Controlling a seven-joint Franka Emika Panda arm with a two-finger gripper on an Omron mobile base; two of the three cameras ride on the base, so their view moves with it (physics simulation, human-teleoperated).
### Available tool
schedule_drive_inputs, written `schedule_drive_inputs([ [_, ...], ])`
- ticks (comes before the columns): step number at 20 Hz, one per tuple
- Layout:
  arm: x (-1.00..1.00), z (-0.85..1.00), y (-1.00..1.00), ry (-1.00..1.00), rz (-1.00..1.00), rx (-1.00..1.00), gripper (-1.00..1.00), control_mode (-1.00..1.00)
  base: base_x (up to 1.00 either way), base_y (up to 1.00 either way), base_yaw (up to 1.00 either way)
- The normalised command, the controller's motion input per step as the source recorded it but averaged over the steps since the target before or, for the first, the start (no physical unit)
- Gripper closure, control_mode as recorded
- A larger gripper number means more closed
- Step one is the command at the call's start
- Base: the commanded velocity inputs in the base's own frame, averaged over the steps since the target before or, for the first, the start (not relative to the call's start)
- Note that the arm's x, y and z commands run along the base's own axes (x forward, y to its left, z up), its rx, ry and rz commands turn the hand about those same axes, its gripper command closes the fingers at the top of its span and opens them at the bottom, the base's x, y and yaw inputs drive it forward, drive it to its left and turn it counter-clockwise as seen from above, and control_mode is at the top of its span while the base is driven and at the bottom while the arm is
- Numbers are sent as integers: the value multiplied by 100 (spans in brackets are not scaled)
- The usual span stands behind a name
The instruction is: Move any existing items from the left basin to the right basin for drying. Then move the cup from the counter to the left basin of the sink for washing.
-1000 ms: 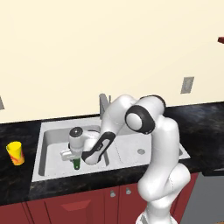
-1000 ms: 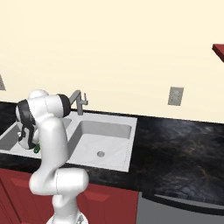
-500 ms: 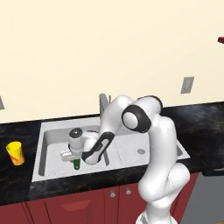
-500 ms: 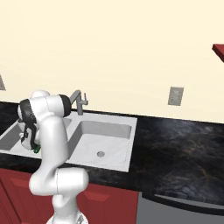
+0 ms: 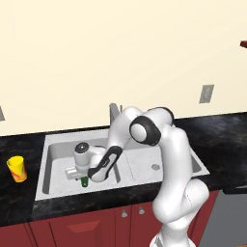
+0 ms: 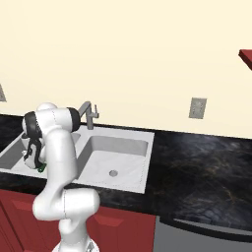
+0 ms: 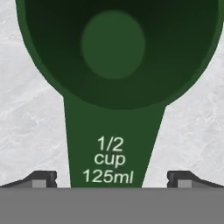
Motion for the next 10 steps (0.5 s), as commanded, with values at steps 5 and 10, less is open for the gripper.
schedule_drive_inputs([
  [5,8,-15,12,3,0,0,-100,-100,0,0,0],
  [10,8,-15,9,1,0,0,100,-100,0,0,0],
])
